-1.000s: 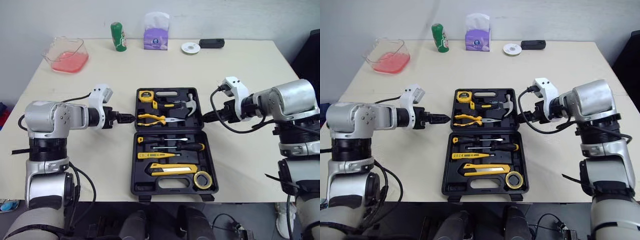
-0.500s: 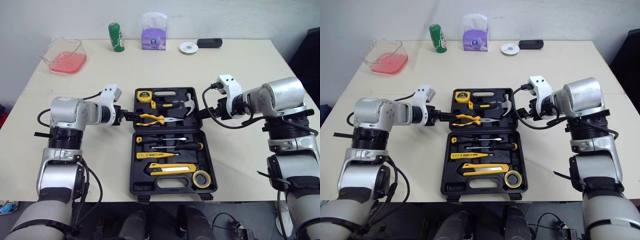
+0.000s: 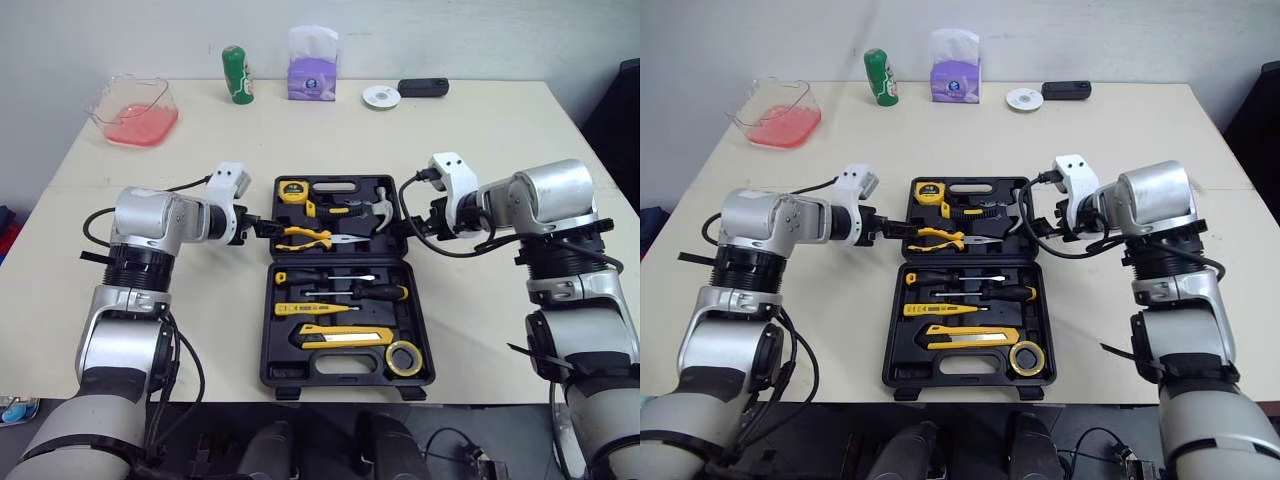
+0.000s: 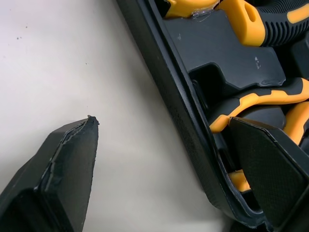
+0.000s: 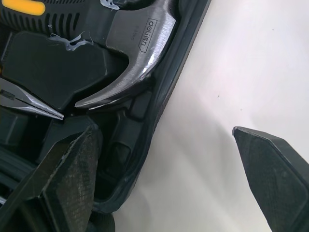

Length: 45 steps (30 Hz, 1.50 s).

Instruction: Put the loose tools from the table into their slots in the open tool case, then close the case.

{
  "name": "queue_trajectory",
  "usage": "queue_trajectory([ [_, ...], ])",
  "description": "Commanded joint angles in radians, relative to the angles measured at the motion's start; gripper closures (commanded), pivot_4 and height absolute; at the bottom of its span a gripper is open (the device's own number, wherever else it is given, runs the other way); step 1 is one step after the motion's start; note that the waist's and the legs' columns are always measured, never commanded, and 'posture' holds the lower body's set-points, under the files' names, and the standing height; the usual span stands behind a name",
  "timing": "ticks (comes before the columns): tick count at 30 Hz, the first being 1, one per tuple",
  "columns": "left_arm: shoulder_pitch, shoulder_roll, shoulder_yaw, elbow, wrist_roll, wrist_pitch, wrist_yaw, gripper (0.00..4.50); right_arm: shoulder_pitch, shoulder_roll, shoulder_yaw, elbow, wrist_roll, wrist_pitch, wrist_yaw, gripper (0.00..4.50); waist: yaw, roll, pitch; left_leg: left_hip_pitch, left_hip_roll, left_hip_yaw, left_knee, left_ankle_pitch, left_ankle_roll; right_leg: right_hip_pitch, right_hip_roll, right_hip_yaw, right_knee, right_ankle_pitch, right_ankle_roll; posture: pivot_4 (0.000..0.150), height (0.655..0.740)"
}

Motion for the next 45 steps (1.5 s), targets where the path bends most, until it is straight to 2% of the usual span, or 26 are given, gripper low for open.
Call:
queue_trajectory([
  [1,0.023,-0.028,-0.043,-0.061,0.013,0.035,0.007,0.00,-0.017,-0.002,-0.020,-0.002,-0.002,-0.018,-0.016,0.03,0.000,0.000,0.000,0.000,0.000,0.000,0.000,0.000,0.000,0.000,0.000,0.000,0.000,0.000,0.000,0.150,0.7400],
  [10,0.023,-0.055,0.043,-0.073,-0.001,0.114,0.028,0.00,-0.010,0.007,-0.011,-0.016,0.010,-0.007,-0.019,0.03,-0.001,0.000,0.000,0.000,0.000,-0.001,0.000,0.000,0.000,0.000,0.000,0.000,0.000,0.000,0.000,0.150,0.7400],
  [18,0.039,-0.036,-0.015,-0.073,0.035,0.084,0.024,0.00,0.014,0.012,-0.010,-0.034,0.008,0.004,-0.032,0.03,-0.005,0.000,0.000,0.000,0.000,0.000,0.000,0.000,0.000,0.000,0.000,0.000,0.000,0.000,0.000,0.150,0.7400],
  [26,0.025,-0.043,0.020,-0.028,0.055,0.050,0.058,0.00,0.019,0.009,-0.009,-0.027,0.001,0.005,-0.050,0.03,-0.004,0.000,0.000,0.000,0.000,0.000,0.000,0.000,0.000,0.000,0.000,0.001,0.000,0.000,0.000,0.150,0.7400],
  [27,0.029,-0.042,0.016,-0.032,0.052,0.054,0.054,0.25,0.019,0.010,-0.009,-0.024,0.002,0.004,-0.051,0.01,-0.004,0.000,0.000,0.000,0.000,0.000,0.000,0.001,0.000,0.000,0.000,0.001,0.001,0.000,0.000,0.150,0.7400],
  [30,0.049,-0.043,-0.003,-0.052,0.034,0.088,0.030,1.37,0.021,0.028,-0.015,-0.008,0.003,0.005,-0.061,0.94,-0.005,0.000,0.000,0.000,0.000,0.000,0.000,0.001,0.000,0.000,0.000,0.001,0.001,0.000,0.000,0.150,0.7400],
  [35,0.063,-0.049,-0.017,-0.067,0.039,0.082,0.027,3.71,0.016,0.063,-0.048,0.014,0.006,0.024,-0.085,3.52,-0.006,0.000,-0.001,0.002,0.000,0.000,0.000,0.001,0.000,0.000,0.000,0.001,0.001,0.000,0.000,0.150,0.7400],
  [36,0.064,-0.052,-0.015,-0.069,0.039,0.078,0.028,3.99,0.015,0.068,-0.057,0.019,0.008,0.027,-0.091,4.06,-0.006,0.000,-0.001,0.003,0.000,0.000,0.000,0.001,-0.001,0.001,0.000,0.001,0.001,0.000,0.000,0.150,0.7400],
  [37,0.063,-0.056,-0.012,-0.067,0.041,0.065,0.031,4.04,0.013,0.072,-0.061,0.023,0.008,0.026,-0.096,4.47,-0.006,-0.001,-0.001,0.003,0.001,0.000,0.000,0.001,-0.001,0.001,0.001,0.001,0.001,0.000,0.000,0.150,0.7400],
  [42,0.047,-0.074,0.019,-0.059,0.043,0.016,0.045,4.06,0.011,0.091,-0.098,0.018,0.008,0.020,-0.129,4.50,-0.006,-0.001,-0.001,0.004,0.001,0.001,0.000,0.002,-0.001,0.002,0.000,0.003,0.002,0.000,0.000,0.150,0.7400],
  [45,0.039,-0.090,0.058,-0.068,0.037,-0.031,0.063,4.06,0.017,0.120,-0.175,-0.007,0.015,-0.025,-0.176,4.50,-0.006,-0.001,-0.001,0.004,0.001,0.001,0.000,0.002,-0.001,0.002,0.000,0.003,0.002,0.000,0.000,0.150,0.7400],
])
